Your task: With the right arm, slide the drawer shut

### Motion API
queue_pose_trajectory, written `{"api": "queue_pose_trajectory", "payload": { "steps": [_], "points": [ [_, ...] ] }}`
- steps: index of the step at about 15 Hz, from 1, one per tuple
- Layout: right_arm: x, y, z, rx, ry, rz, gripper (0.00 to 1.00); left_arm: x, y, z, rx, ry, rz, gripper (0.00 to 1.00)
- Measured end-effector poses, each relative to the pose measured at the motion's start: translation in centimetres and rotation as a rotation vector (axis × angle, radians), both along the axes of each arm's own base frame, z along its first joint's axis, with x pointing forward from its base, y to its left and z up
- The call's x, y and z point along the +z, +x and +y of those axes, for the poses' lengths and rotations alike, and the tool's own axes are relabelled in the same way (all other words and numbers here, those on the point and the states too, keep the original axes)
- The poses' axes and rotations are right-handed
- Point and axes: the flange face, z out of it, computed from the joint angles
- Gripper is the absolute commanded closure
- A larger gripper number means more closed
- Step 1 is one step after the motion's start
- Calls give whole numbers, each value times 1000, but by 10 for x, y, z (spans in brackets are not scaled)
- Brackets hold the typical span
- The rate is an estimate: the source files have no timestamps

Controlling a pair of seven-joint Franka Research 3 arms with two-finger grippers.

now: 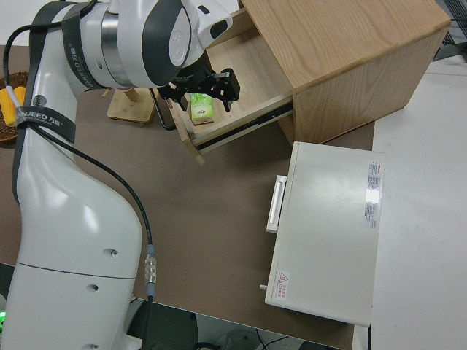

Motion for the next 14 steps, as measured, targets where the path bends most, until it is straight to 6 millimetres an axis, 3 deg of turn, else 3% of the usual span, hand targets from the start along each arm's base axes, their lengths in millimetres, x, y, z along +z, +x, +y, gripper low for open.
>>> {"api": "queue_pose_trajectory", "payload": {
  "steps": [2,14],
  "points": [
    [0,0,0,1,0,0,1000,0,0,0,0,0,0,7],
    [1,0,9,25,2,-2,1000,0,0,0,0,0,0,7]
  ]
}}
